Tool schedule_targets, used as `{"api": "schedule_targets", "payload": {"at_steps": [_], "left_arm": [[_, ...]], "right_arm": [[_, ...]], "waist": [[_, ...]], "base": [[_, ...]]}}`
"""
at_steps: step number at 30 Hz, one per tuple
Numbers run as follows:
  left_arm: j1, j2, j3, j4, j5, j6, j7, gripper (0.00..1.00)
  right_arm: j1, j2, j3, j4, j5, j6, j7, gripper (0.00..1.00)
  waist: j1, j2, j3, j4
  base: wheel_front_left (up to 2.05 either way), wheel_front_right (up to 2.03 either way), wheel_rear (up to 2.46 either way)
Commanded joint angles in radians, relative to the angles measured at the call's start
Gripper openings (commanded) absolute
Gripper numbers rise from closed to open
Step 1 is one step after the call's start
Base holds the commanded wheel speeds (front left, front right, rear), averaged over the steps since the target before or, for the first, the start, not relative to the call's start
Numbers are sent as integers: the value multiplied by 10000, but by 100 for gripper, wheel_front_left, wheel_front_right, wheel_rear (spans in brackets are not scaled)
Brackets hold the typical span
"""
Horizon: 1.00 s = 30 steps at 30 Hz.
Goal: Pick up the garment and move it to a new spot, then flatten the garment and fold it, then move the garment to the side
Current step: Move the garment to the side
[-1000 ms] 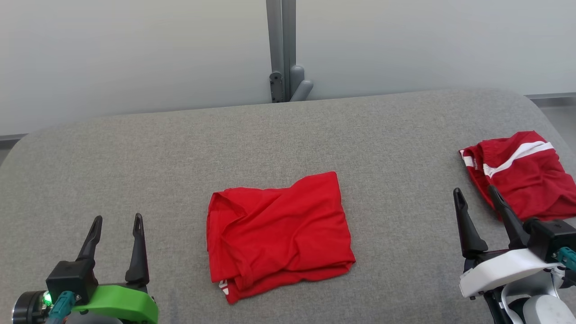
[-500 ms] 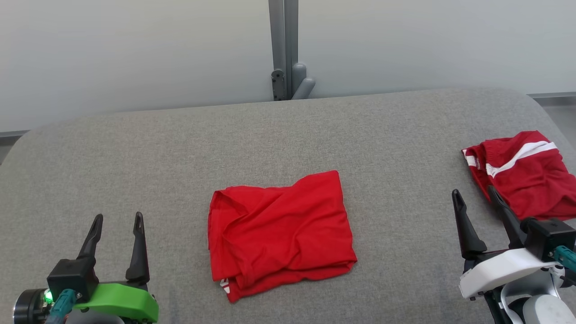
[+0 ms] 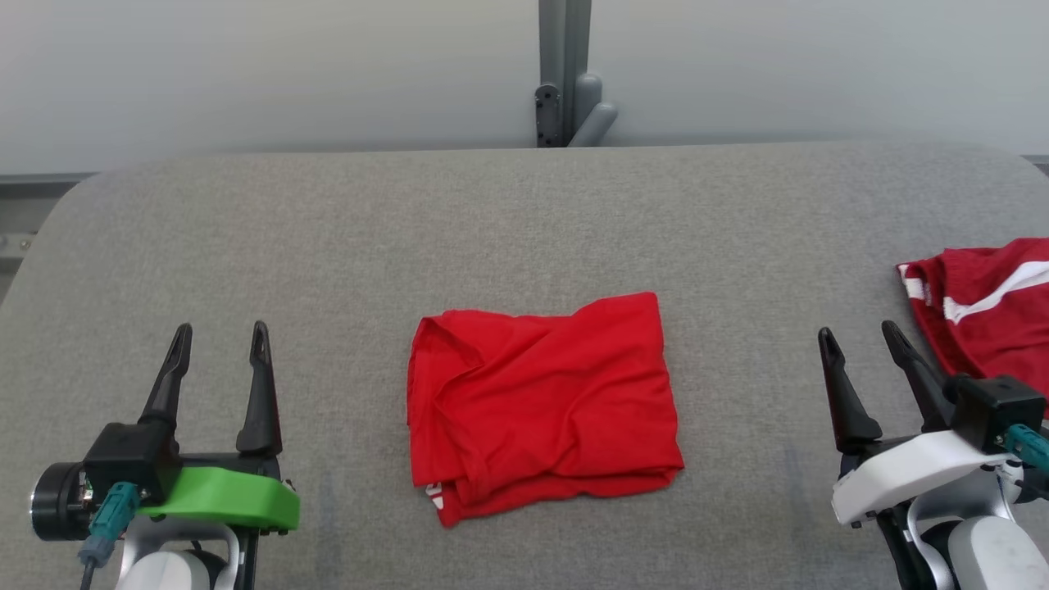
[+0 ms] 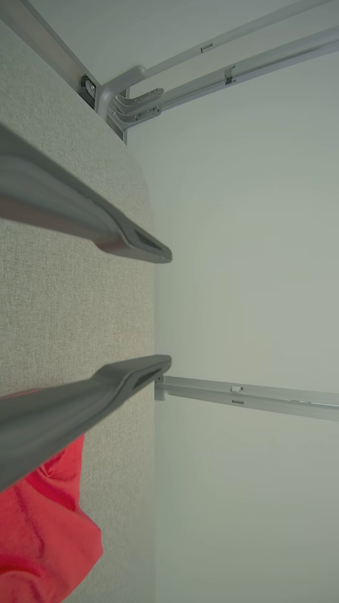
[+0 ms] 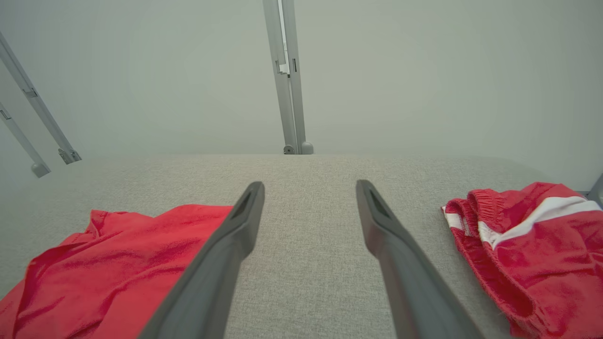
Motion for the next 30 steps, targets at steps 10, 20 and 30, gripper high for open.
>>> {"api": "schedule_targets", "payload": {"at_steps": [10,20,30], "left_arm": [[-1128,-383,-379,607,-50,-143,-580,100],[-1488,-479,-336,1155,-156,-154,-916,100],[-1610,-411,-226,1131,-155,-80,-1014,100]], "right_arm": [[-1158,-56,1581,2240,857,-2,346,100],[-2249,-148,2848,4534,2303,-2,704,100],[-3031,-1287,3857,3671,2543,-2,712,0]], "waist": [[0,0,1506,1631],[0,0,1821,1951],[0,0,2018,1307]], "base": [[0,0,0],[0,0,0],[0,0,0]]}}
